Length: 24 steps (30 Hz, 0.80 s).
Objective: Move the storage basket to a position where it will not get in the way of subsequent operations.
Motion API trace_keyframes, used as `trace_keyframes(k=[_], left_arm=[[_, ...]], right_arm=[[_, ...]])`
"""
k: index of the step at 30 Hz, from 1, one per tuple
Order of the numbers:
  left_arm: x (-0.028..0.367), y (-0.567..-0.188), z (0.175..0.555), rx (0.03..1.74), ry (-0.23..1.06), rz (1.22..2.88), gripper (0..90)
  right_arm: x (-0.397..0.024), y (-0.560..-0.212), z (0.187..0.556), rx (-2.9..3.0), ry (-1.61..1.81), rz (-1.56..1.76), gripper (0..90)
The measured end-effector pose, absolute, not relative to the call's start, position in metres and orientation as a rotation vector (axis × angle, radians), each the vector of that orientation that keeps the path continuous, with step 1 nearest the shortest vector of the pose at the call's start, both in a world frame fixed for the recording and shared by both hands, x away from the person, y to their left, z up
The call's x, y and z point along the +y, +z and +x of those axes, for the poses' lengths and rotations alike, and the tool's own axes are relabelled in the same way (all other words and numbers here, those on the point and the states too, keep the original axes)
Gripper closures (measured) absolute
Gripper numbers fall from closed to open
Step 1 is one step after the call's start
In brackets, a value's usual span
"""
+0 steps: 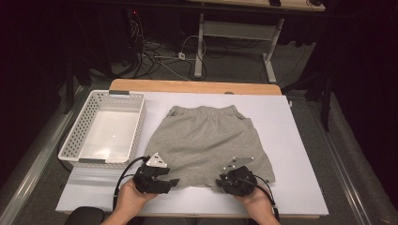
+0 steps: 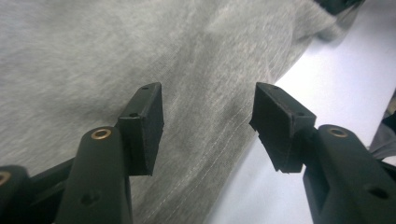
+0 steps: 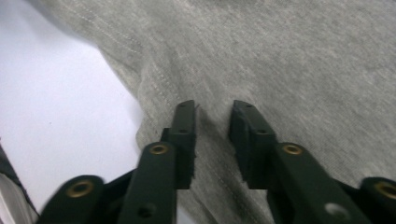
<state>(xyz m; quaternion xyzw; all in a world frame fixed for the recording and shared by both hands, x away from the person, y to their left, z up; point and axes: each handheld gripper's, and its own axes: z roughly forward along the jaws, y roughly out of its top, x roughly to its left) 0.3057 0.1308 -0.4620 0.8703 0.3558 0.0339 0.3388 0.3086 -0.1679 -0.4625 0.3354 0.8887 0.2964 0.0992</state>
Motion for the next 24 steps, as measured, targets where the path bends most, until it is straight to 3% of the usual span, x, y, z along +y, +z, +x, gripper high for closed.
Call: trace_keyframes(k=[3, 10, 13, 15, 24], left_arm=[[0.129, -0.465, 0.308, 0.937, 0.091, 2.278, 42.5], [0.126, -0.47, 0.313, 0.936, 0.089, 2.291, 44.5], [0.126, -0.47, 0.313, 0.931, 0.099, 2.294, 52.1], [0.126, -0.47, 0.313, 0.933, 0.109, 2.299, 54.4], [0.125, -0.468, 0.315, 0.931, 0.091, 2.317, 75.1]], right_arm=[[-0.171, -0.462, 0.307, 2.643, 0.871, 0.983, 87.8], [-0.174, -0.461, 0.309, 2.646, 0.866, 0.983, 89.5], [-0.178, -0.458, 0.309, 2.631, 0.895, 1.0, 89.2], [-0.179, -0.456, 0.308, 2.623, 0.915, 1.004, 88.3], [-0.173, -0.453, 0.288, 2.63, 0.969, 0.95, 68.1]])
